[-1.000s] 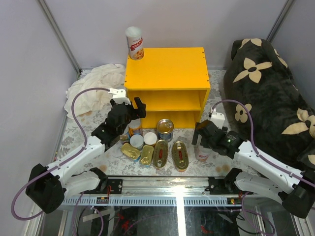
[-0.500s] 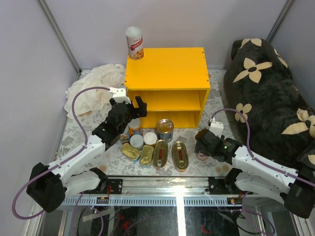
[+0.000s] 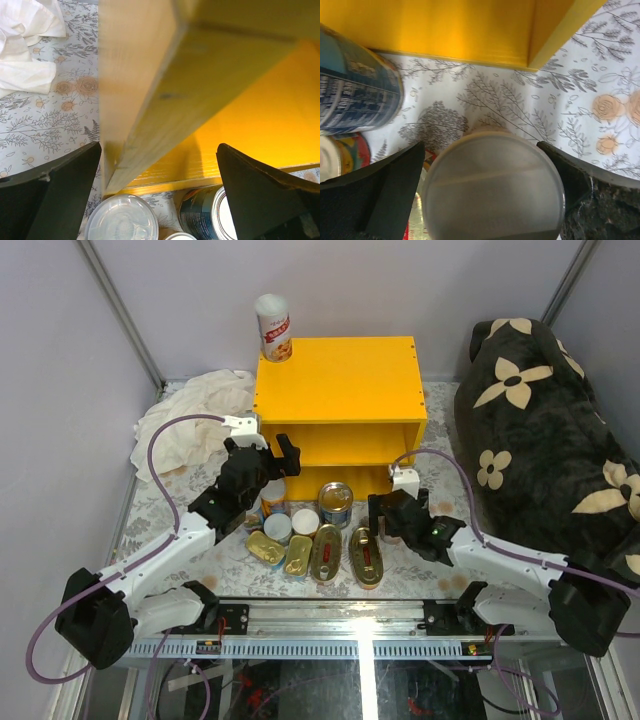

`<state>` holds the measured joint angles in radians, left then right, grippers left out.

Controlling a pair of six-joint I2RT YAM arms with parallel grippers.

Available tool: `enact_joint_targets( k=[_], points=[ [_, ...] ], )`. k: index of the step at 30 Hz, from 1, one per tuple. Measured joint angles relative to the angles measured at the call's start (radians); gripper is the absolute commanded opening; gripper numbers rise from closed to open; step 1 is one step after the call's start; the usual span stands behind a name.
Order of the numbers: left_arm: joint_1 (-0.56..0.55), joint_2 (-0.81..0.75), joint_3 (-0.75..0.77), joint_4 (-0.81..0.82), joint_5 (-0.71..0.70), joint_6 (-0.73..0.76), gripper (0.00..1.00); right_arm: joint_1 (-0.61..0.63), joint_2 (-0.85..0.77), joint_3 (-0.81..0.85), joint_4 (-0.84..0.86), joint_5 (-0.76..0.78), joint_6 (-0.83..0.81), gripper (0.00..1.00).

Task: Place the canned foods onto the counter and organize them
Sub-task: Pick up the canned food from the center of the board.

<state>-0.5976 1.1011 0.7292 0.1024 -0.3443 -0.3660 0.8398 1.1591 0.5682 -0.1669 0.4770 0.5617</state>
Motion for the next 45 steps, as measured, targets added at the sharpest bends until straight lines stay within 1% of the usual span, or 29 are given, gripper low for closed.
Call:
enact_joint_targets(
  k=[2,4,10,12,16,21,24,28,30,33,35,37,40,45],
  points=[
    [0.000,-0.001,0.000,0.000,0.001,0.000,1.00,0.000,-0.027,-0.029,0.056,-0.012,-0.013,0.99],
    [0.000,-0.002,0.000,-0.001,0.002,0.000,1.00,0.000,-0.100,-0.099,0.111,-0.030,-0.018,1.00],
    [0.000,-0.003,0.000,-0.001,0.009,0.000,1.00,0.000,-0.337,-0.328,0.205,-0.058,-0.023,1.00],
    [0.000,-0.002,0.000,-0.001,0.010,0.000,1.00,0.000,-0.376,-0.367,0.234,-0.060,-0.031,1.00],
    [0.000,0.003,0.000,0.006,0.013,0.000,1.00,0.000,-0.363,-0.377,0.304,-0.059,-0.059,0.99],
    [0.000,0.004,0.000,0.009,0.014,0.000,1.00,0.000,-0.253,-0.376,0.403,-0.058,-0.094,0.94],
    [0.000,0.004,0.000,0.009,0.015,0.000,1.00,0.000,-0.190,-0.374,0.451,-0.053,-0.106,0.87],
    [0.000,0.004,0.000,0.009,0.015,0.000,1.00,0.000,-0.131,-0.356,0.467,-0.043,-0.111,0.64],
    [0.000,0.004,0.000,0.009,0.015,0.000,1.00,0.000,-0.118,-0.344,0.463,-0.032,-0.110,0.54],
    [0.000,0.004,0.000,0.009,0.015,0.000,1.00,0.000,-0.116,-0.332,0.435,-0.022,-0.114,0.40],
    [0.000,0.004,0.000,0.009,0.015,0.000,1.00,0.000,-0.125,-0.314,0.392,-0.024,-0.124,0.34],
    [0.000,0.004,0.000,0.009,0.014,0.000,1.00,0.000,-0.137,-0.277,0.325,-0.030,-0.145,0.27],
    [0.000,0.006,0.001,0.010,0.014,0.000,1.00,0.000,-0.142,-0.164,0.188,-0.060,-0.190,0.21],
    [0.000,0.020,0.023,-0.002,0.011,0.000,1.00,0.000,-0.148,0.089,0.012,-0.161,-0.263,0.21]
  ],
)
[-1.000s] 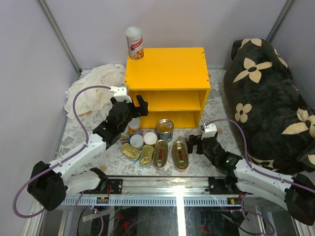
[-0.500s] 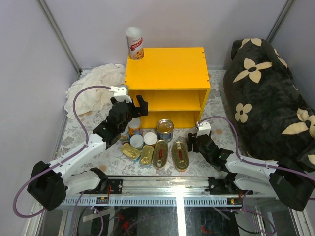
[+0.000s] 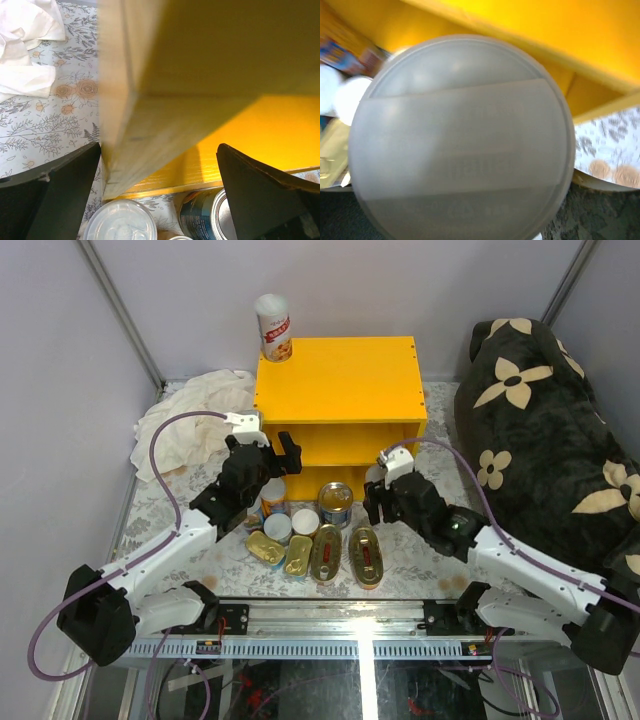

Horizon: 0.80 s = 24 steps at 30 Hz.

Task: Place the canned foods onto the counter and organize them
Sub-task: Pick up the canned food from the center of the board, then place the canned food on the counter.

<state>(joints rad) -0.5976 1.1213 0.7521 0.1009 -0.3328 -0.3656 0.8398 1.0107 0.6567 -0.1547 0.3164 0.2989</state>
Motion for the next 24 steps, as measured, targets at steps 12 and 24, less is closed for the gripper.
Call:
enact_joint_targets(
  k=[12,24],
  points=[
    [0.000,-0.008,0.002,-0.015,0.007,-0.003,1.00,0.001,0.108,0.581,-0.238,-0.154,-0.073,0.19],
    [0.005,-0.055,0.002,-0.087,0.080,-0.082,1.00,0.019,0.432,1.048,-0.390,-0.146,-0.116,0.17]
  ],
)
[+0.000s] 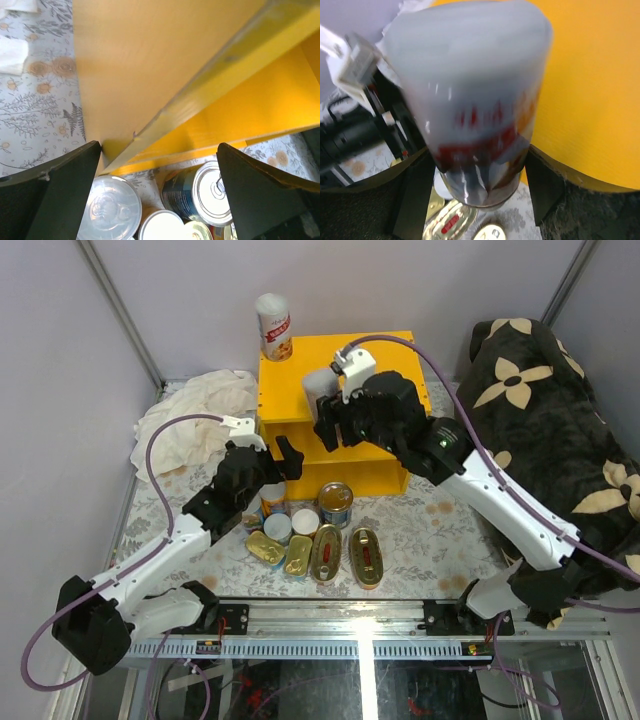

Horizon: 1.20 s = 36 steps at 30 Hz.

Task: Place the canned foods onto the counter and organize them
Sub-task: Place the canned food on the counter.

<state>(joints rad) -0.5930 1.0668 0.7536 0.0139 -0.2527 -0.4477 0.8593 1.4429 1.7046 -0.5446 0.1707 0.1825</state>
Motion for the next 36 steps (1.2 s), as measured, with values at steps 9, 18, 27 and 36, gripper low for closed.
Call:
enact_joint_targets(
  k=[9,18,27,36],
  points=[
    [-0.002,0.016,0.033,-0.069,0.038,-0.012,1.00,-0.021,0.180,0.317,-0.006,0.057,-0.066,0.17],
    [-0.002,0.027,0.050,-0.087,0.035,-0.011,1.00,-0.103,0.294,0.416,0.048,0.040,-0.066,0.14],
    [-0.002,0.053,0.069,-0.084,0.026,-0.011,1.00,-0.152,0.365,0.405,0.082,0.026,-0.061,0.23],
    [-0.002,0.055,0.069,-0.082,0.024,-0.009,1.00,-0.153,0.307,0.358,0.075,0.022,-0.088,1.00]
  ],
)
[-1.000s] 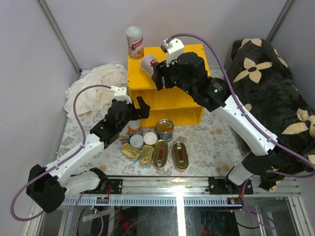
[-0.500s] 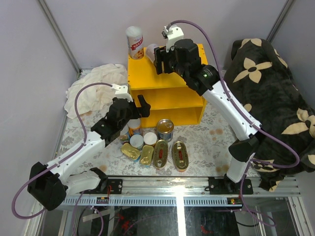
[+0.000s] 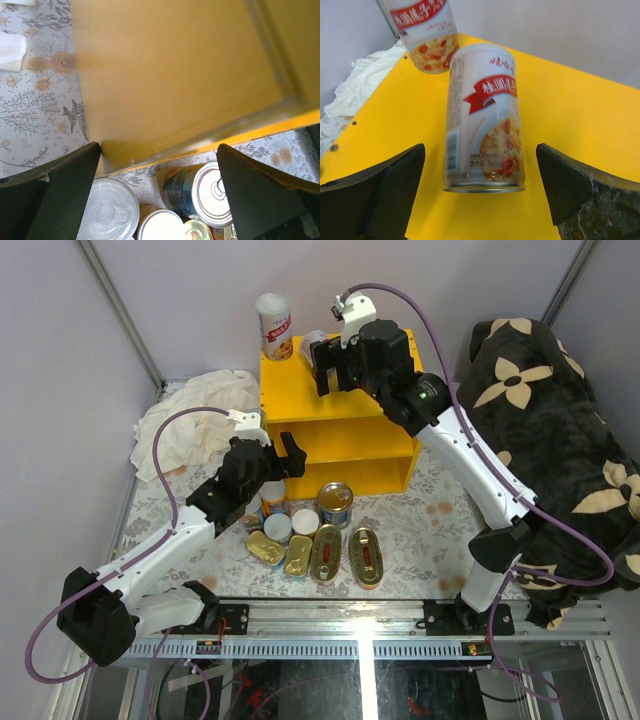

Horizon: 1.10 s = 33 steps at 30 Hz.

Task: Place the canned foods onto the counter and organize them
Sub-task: Place the canned food on the counter.

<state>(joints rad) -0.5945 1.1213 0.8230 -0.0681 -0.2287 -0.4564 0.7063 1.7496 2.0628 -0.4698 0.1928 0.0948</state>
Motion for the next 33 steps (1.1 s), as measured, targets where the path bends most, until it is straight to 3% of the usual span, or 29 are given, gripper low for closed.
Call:
enact_joint_targets(
  k=[9,21,33],
  points=[
    [0.000,0.000,0.004,-0.005,0.003,0.009,1.00,-0.047,0.219,0.514,-0.141,-0.038,-0.032,0.99],
    [0.000,-0.001,0.006,-0.014,0.009,0.017,1.00,-0.126,0.359,0.500,-0.124,-0.207,-0.039,0.99],
    [0.000,-0.002,0.007,-0.016,0.012,0.021,1.00,-0.141,0.373,0.506,-0.126,-0.240,0.007,1.00]
  ],
)
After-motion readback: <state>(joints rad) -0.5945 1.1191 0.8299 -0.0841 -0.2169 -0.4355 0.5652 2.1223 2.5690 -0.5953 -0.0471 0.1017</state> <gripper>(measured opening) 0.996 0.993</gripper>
